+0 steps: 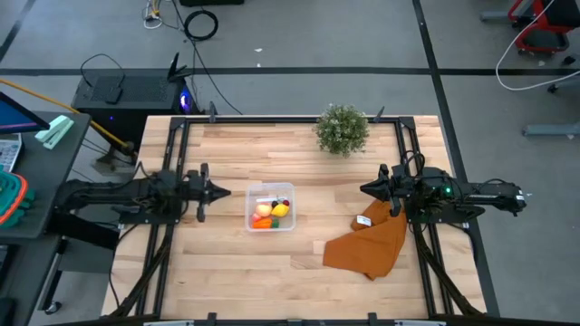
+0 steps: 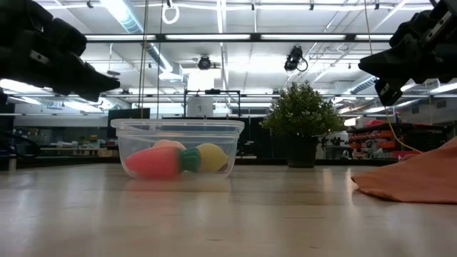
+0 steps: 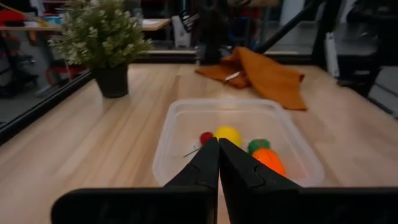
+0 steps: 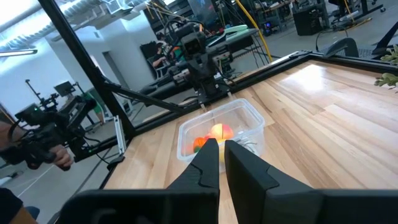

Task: Pick and placing Produce into tupperware
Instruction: Return to Home Position

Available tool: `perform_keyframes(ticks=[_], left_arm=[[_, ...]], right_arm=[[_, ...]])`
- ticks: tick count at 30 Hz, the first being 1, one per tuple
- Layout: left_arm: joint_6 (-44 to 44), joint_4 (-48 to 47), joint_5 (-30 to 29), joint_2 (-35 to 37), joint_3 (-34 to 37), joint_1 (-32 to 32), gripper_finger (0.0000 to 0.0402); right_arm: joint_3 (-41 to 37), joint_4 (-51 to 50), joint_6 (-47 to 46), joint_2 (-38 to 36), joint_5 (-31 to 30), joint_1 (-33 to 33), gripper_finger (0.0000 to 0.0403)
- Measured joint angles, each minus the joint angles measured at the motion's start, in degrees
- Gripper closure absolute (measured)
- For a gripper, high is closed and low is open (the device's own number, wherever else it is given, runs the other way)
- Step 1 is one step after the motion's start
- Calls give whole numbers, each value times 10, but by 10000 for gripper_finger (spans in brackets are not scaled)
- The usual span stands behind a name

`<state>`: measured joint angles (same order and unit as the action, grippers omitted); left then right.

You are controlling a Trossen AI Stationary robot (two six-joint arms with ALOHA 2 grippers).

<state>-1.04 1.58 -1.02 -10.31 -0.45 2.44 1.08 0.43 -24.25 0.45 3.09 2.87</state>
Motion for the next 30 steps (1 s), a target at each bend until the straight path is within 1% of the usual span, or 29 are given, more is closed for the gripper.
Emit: perform_keyframes(ticks=[3, 8, 15, 19, 25, 30], left_arm=[[3, 5, -15, -12, 0, 0, 383], [1, 8, -23, -16, 0, 0, 396], [-26, 36, -73, -16, 0, 0, 387], [-28, 58, -74, -16, 0, 0, 396], [-39, 75, -74, -16, 0, 0, 387], [-55, 85, -73, -16, 0, 0, 396]], right_arm=[[0, 0, 0, 0, 0, 0, 403], [0, 0, 0, 0, 0, 0, 403], [0, 0, 0, 0, 0, 0, 403], [0, 0, 0, 0, 0, 0, 403], [0, 0, 0, 0, 0, 0, 403], [0, 0, 0, 0, 0, 0, 403]])
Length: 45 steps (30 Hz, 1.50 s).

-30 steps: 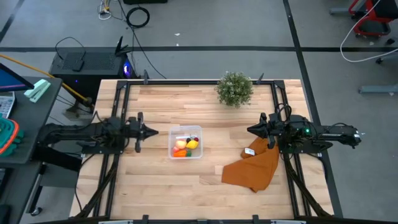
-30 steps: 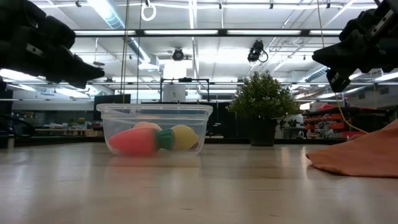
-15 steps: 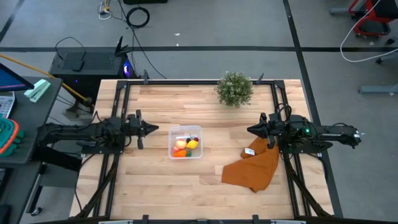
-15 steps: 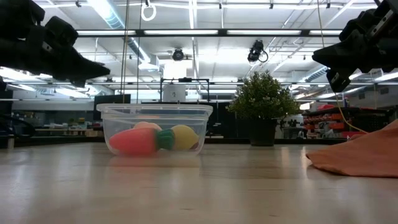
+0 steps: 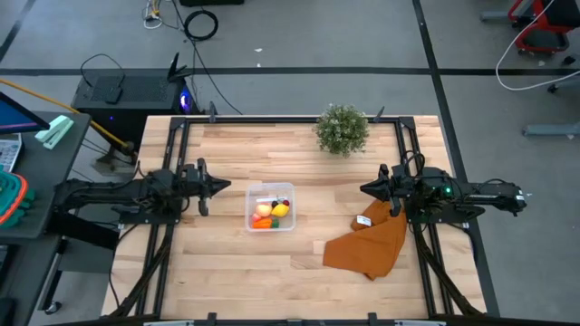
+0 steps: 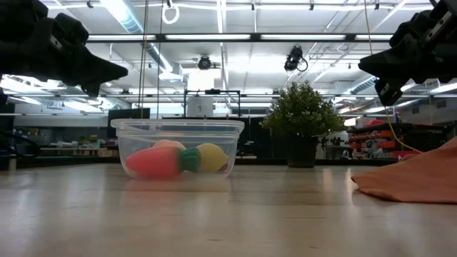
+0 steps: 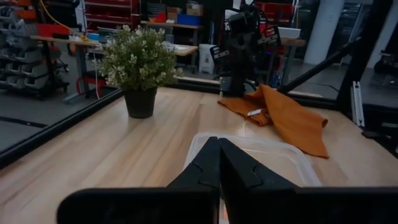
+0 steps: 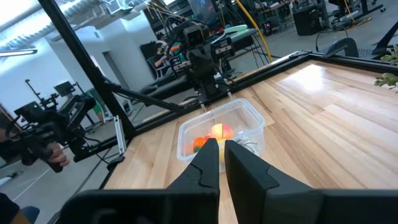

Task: Pick and placing Produce into tupperware
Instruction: Return to Home Position

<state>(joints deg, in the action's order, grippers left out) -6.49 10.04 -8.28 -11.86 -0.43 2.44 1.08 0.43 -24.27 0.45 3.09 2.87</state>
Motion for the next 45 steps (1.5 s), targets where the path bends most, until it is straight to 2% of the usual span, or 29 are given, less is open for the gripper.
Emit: perform_keyframes(ticks=[10, 17, 19, 23, 26, 35, 45], left_arm=[[-18, -10, 4, -1, 0, 0, 363], [-18, -10, 4, -1, 0, 0, 363], [-18, -10, 4, -1, 0, 0, 366], [-18, -10, 4, -1, 0, 0, 373], [-18, -10, 4, -1, 0, 0, 374], [-18, -9, 4, -1, 0, 0, 361], [-18, -9, 4, -1, 0, 0, 376]], right_arm=[[0, 0, 0, 0, 0, 0, 403], [0, 0, 2, 0, 0, 0, 403], [0, 0, 36, 0, 0, 0, 403], [0, 0, 164, 0, 0, 0, 403], [0, 0, 202, 0, 0, 0, 403], [0, 0, 194, 0, 0, 0, 403], [0, 0, 194, 0, 0, 0, 403]])
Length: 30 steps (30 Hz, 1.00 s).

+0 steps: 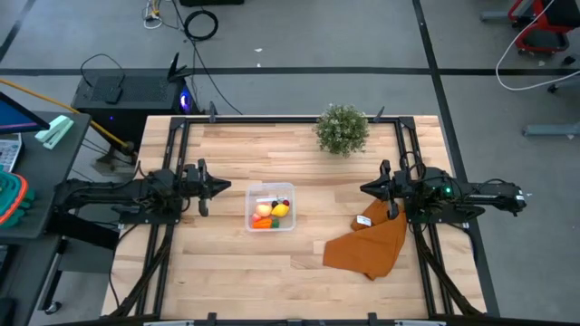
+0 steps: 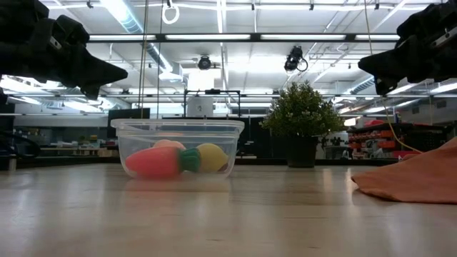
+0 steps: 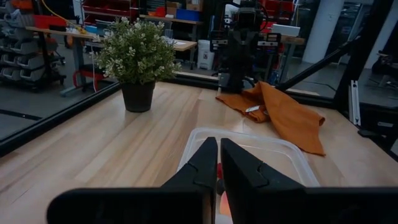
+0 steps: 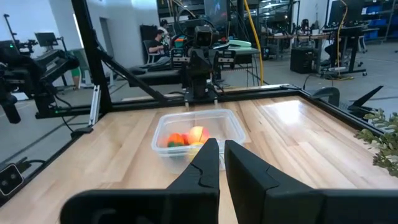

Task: Pick and placing Produce into tupperware
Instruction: Return to Home Position

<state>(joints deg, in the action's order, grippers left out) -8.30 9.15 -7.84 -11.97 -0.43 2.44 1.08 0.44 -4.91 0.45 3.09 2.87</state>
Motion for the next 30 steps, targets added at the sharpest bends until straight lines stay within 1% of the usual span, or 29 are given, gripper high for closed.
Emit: perform_keyframes(ticks=[6, 15, 25, 30], left_arm=[[0, 0, 0, 0, 0, 0, 378], [0, 0, 0, 0, 0, 0, 365], [0, 0, 0, 0, 0, 0, 378], [0, 0, 0, 0, 0, 0, 372]], right_arm=[[0, 0, 0, 0, 0, 0, 403], [0, 0, 0, 0, 0, 0, 403], [0, 0, -1, 0, 0, 0, 403], [0, 0, -1, 0, 0, 0, 403]])
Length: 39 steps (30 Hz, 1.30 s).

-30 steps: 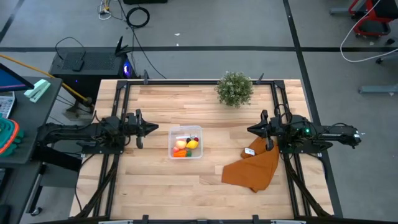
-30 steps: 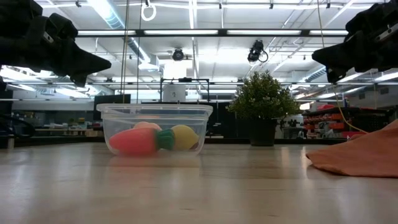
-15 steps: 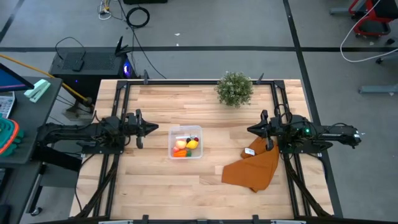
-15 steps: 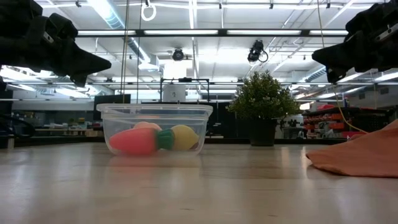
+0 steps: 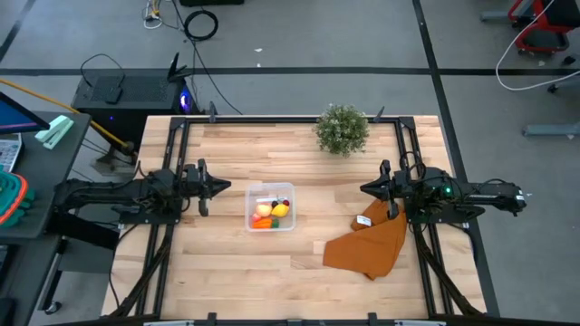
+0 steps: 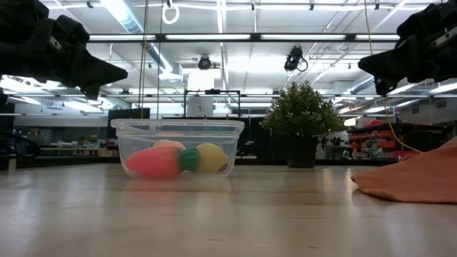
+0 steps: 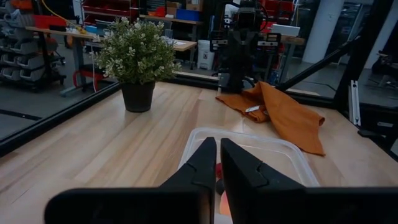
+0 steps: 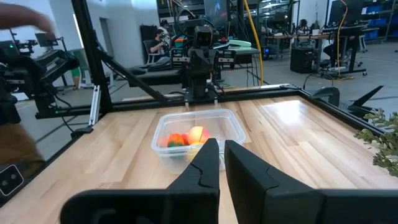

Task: Pick and placing Produce into tupperware
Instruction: Return to Home Position

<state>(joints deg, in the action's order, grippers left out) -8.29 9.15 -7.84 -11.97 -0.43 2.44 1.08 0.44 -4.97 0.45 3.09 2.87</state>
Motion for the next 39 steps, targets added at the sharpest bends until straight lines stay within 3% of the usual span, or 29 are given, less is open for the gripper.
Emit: perform_keyframes(ticks=[39], left_arm=[[0, 0, 0, 0, 0, 0, 374]], right_arm=[[0, 0, 0, 0, 0, 0, 403]])
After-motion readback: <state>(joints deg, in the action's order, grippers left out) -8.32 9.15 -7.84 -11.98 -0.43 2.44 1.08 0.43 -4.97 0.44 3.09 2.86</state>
